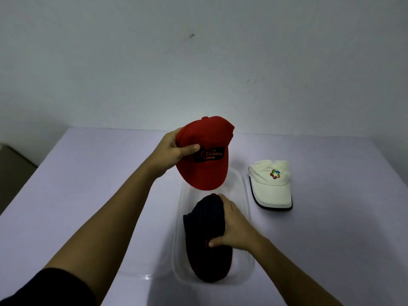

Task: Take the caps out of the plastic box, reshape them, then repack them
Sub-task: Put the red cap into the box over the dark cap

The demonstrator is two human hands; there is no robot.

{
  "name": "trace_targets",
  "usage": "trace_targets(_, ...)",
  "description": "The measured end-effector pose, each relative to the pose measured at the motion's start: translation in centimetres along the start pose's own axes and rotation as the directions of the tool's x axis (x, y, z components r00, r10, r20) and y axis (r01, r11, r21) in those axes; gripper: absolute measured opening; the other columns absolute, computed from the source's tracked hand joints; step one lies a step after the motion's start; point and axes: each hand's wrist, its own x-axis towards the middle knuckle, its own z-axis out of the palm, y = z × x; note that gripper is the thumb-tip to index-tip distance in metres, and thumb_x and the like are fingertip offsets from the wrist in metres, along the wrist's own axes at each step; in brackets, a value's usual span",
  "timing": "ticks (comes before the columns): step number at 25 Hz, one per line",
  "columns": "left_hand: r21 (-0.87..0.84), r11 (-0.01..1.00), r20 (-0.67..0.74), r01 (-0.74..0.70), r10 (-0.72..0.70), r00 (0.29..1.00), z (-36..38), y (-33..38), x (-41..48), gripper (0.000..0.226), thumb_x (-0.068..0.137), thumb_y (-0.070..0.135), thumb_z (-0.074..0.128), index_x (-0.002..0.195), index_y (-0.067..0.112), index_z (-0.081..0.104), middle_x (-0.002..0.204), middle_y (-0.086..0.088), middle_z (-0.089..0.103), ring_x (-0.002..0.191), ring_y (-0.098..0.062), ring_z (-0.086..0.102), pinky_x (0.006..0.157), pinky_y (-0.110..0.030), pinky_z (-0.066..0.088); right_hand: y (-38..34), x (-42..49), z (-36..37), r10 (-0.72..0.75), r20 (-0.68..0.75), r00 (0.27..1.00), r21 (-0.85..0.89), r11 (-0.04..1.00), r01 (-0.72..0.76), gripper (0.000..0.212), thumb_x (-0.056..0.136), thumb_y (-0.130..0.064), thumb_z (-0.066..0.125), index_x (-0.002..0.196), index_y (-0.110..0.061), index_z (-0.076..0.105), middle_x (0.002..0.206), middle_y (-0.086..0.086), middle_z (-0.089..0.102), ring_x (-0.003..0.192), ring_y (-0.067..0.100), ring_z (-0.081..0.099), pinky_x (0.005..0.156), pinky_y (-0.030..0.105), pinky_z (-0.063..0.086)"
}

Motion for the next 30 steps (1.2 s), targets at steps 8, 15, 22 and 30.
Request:
trace_targets(8, 0.123, 0.944, 0.310, 0.307, -0.330, 0.892, 3.5, -8.9, 0.1, 0.033, 0.083, 0.002, 0.066, 0.112, 0.017, 0.065, 0.100, -0.002, 0.072, 0.092, -0.014, 0.069, 0.082, -0.024, 0.054, 0.3, -2.7, 1.0, -0.059, -0.085, 0.995, -0.115, 0.992, 0.049, 0.127, 0.065, -0.045, 0.080, 0.137, -0.041, -0.025, 0.138, -0.002, 0.019, 0.132, 0.016, 0.025, 0.111, 0.033, 0.032)
trace_targets(15, 0.056, 0.815, 0.238, 0.577, -0.572, 0.785, 5.2, -12.4, -1.0, 0.026, 0.087, 0.001, 0.052, 0.106, 0.017, 0.059, 0.087, 0.001, 0.066, 0.079, -0.015, 0.062, 0.062, -0.020, 0.049, 1.1, -1.2, -0.2, 0.007, -0.102, 0.995, -0.132, 0.991, -0.020, 0.136, 0.059, -0.055, 0.079, 0.138, -0.034, -0.029, 0.145, 0.004, 0.011, 0.138, 0.023, 0.019, 0.113, 0.036, 0.029)
trace_targets(22, 0.334, 0.762, 0.154, 0.555, -0.625, 0.765, 6.2, -13.1, -1.0, 0.051, 0.096, 0.018, 0.033, 0.144, 0.016, 0.016, 0.129, -0.016, 0.047, 0.105, -0.023, 0.054, 0.086, -0.032, 0.045, 2.1, 1.7, -1.7, 0.055, -0.066, 0.996, -0.377, 0.923, -0.076, 0.157, 0.026, -0.093, 0.052, 0.143, -0.025, -0.028, 0.159, 0.003, -0.017, 0.140, 0.022, -0.032, 0.104, 0.057, -0.024)
trace_targets(30, 0.455, 0.833, 0.030, 0.314, -0.367, 0.930, 5.5, -11.8, -2.8, 0.060, 0.096, 0.036, 0.038, 0.150, 0.018, 0.020, 0.153, -0.008, 0.026, 0.142, -0.023, 0.026, 0.113, -0.034, 0.022, 2.5, 1.7, -2.1, 0.103, -0.120, 0.987, -0.470, 0.870, -0.148, 0.149, 0.026, -0.096, 0.040, 0.147, -0.026, -0.013, 0.154, 0.009, 0.013, 0.145, 0.027, 0.002, 0.104, 0.071, -0.015)
